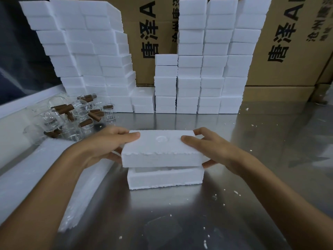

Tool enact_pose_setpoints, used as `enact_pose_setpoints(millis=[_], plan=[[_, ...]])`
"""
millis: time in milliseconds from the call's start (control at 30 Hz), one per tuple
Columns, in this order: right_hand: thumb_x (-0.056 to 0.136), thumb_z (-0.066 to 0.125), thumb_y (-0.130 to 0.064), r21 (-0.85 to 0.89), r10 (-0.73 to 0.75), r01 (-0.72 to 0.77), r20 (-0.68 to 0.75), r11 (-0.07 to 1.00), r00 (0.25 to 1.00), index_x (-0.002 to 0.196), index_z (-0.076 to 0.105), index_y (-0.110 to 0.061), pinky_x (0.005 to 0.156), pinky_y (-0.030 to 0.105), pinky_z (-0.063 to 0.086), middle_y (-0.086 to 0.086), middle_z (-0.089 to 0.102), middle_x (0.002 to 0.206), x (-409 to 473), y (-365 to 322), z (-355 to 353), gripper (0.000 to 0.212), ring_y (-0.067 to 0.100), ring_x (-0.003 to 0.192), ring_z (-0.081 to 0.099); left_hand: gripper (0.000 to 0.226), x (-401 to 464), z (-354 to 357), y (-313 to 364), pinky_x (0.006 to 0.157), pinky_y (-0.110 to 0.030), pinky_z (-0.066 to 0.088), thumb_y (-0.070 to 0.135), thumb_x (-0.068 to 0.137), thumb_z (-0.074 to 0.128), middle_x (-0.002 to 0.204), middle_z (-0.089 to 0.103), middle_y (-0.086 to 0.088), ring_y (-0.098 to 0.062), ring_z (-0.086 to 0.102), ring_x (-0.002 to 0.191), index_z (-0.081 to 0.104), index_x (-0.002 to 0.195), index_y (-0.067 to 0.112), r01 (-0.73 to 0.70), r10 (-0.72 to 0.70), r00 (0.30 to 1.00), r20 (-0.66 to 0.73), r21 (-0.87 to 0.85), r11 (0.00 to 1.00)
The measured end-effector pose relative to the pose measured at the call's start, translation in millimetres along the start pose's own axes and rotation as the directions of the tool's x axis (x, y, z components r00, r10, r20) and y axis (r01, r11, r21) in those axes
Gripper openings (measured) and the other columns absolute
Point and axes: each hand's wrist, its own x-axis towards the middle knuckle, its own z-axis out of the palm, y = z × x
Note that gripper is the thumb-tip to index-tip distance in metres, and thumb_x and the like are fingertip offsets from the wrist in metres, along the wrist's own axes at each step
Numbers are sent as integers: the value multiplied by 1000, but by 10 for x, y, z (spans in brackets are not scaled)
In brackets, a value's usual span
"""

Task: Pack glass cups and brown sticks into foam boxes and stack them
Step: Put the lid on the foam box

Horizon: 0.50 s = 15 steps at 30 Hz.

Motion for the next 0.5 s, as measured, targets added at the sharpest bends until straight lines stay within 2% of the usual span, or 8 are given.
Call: enact_pose_setpoints(millis=[67,200,300,400,500], plan=[[89,60,-58,44,4,-4,5,999,1000,122,50,-33,76,37,61,-9,66,110,1,3,47,43,11,98,67,26,9,-15,-33,61,-29,59,43,90,64,94,76,-2,-15,73,79,73,100,21,-2,2,1000,-4,1,1000],[94,59,-50,89,6,-10,47,996,999,124,52,-34,57,24,57,-10,66,114,-12,22,39,35,5,89,69,36,-9,-31,-60,63,-32,59,51,72,74,100,75,0,-26,73,89,74,102,31,-40,42,997,72,-31,999],[93,63,-45,127,2,-10,62,992,998,132,48,-37,55,24,55,-7,68,113,-7,51,-16,43,7,85,71,45,-16,-13,-57,60,-27,57,52,63,77,96,76,1,-18,73,83,76,99,26,-48,49,990,130,-11,999],[93,64,-44,154,-7,-2,61,988,998,134,45,-45,51,22,54,-7,67,108,-7,44,-16,46,3,73,70,46,16,23,-76,56,-23,55,50,65,75,89,76,2,-13,73,75,72,98,18,-45,45,995,94,1,999],[94,60,-45,165,-7,0,43,986,999,133,46,-43,47,19,52,-8,63,108,2,32,68,41,-1,67,68,33,67,20,-119,53,-21,53,44,76,72,88,75,4,-10,72,70,69,102,23,-66,65,998,21,7,998]])
